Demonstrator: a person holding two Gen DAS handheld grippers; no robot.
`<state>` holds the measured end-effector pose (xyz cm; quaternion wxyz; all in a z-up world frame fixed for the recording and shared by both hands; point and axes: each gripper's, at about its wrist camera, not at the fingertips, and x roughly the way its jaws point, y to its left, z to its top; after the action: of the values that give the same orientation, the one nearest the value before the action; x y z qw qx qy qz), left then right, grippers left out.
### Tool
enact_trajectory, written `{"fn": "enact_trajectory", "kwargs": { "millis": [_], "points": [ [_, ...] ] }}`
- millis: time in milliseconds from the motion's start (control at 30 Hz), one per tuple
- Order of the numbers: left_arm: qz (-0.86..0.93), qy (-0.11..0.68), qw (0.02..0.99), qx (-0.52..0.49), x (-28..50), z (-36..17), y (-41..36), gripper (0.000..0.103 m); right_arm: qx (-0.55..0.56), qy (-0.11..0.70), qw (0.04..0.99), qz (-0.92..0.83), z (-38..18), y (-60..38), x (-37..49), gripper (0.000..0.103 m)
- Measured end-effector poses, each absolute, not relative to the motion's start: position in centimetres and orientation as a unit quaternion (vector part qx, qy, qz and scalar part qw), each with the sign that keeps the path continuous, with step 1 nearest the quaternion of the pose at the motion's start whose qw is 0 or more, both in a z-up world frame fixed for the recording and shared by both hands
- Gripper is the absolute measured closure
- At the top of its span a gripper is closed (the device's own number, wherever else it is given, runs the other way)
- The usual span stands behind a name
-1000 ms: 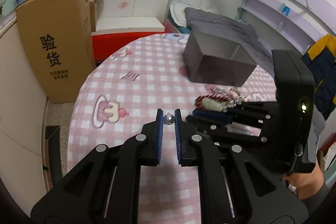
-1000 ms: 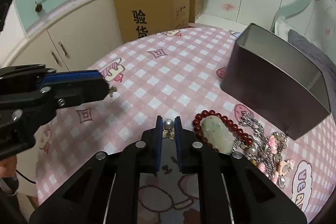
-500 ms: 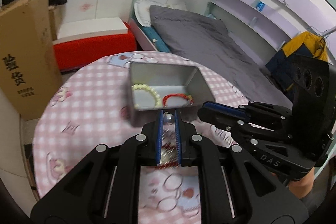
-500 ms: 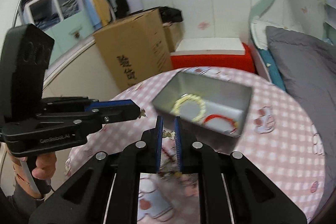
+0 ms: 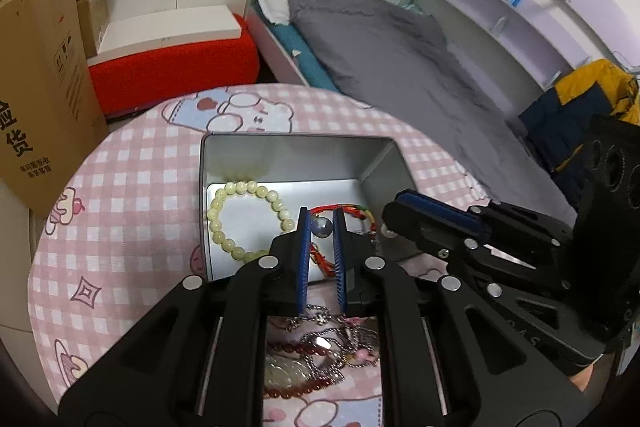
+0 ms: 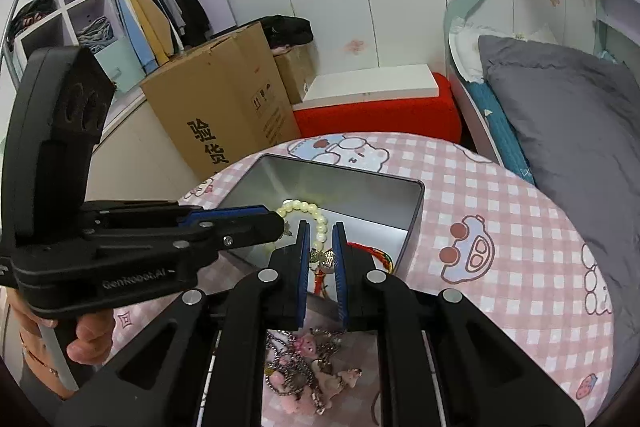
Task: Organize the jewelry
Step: 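Move both earrings over the grey tin box and open both tools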
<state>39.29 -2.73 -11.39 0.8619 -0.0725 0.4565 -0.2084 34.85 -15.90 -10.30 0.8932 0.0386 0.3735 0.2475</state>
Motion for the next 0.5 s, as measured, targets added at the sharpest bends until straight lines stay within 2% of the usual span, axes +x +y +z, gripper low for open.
{"fn": "enact_trajectory", "kwargs": {
  "millis": [500],
  "points": [
    [-0.199, 0.471, 0.856, -0.071, 39.5, -11.9, -2.5, 0.091, 0.062, 0.386, 0.886, 0.251, -10.9, -17.1, 35.0, 0.090]
  ]
}}
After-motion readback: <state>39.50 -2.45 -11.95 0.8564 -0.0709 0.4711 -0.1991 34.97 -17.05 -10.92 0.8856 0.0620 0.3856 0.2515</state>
